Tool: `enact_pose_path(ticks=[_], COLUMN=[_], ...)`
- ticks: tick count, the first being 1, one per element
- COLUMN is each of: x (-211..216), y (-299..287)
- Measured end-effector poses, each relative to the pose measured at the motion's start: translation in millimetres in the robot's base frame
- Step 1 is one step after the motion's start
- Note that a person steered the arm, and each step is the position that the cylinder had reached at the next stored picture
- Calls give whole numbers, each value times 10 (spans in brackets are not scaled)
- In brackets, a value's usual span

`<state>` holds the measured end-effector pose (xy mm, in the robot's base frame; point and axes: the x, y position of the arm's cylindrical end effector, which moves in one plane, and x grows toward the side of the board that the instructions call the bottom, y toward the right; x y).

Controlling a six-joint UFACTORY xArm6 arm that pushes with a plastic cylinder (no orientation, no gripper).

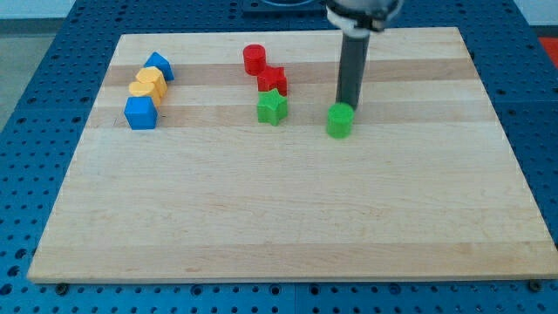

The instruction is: Point your arm to the center

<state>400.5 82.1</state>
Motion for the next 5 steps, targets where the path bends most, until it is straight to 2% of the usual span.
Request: enact_pose_path(ticks=[1,2,3,4,5], x=[494,27,575,905,569], y=[1,53,-229,-6,-104])
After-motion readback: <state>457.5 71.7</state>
